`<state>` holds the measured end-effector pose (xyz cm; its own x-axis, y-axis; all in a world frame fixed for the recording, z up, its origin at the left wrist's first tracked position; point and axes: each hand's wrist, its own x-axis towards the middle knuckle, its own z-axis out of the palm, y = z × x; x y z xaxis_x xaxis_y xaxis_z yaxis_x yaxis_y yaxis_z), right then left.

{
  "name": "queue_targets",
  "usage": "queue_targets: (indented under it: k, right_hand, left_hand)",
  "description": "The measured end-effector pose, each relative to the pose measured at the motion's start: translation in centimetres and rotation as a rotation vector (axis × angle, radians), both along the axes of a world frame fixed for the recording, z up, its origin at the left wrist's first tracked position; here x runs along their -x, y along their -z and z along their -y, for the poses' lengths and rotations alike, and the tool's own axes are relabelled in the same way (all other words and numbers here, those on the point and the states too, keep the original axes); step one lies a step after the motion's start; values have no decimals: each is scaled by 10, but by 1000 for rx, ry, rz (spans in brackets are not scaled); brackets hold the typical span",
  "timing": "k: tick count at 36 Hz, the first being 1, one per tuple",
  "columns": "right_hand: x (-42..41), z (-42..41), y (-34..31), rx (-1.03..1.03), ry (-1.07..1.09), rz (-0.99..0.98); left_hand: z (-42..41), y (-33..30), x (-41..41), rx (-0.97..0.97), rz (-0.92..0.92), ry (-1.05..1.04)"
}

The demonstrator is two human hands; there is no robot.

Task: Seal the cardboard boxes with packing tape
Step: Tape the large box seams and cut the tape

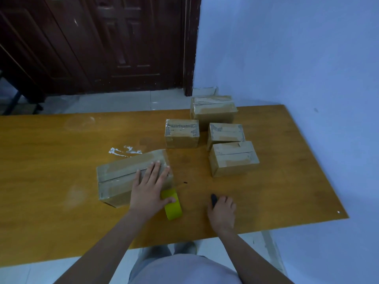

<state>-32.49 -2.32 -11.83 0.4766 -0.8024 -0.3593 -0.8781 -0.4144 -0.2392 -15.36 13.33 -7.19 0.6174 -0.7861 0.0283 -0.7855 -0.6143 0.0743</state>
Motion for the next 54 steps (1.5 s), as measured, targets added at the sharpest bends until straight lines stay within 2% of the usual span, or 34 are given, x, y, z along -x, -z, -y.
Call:
queue_targets:
  k: [3,6,10,15,17,22,26,38,47,54]
  right_hand:
    - [5,5,6,8,-30,-96]
    - [4,13,6,-83,-64,-73]
    - [-6,27,-10,-305,26,172]
    - [-23,29,-45,-434,-113,533]
    - [-28,26,-60,-450,-221,605]
    - [-43,12,-78,-227,-622,443]
    - [-51,-2,-83,-131,-731,368]
    - [-60,-13,-86,-68,-689,238]
    - [-55,-14,-82,-2,-490,211]
    - [-37,19,-58,-42,-315,61]
  left_hand:
    - [0,-1,0,13,-1,6]
    - [1,-1,-1,28,-3,7]
    - [1,0,-1,49,-8,2]
    - [1,0,-1,53,-10,8]
    - [1,0,-1,31,-27,-2]
    - [0,0,0,-4,-50,-13]
    - [0,0,-1,1,-58,-3]
    - [0,1,0,26,-19,4]
    - [1,1,0,13,-18,-11]
    - [1,2,-1,16,-9,-16]
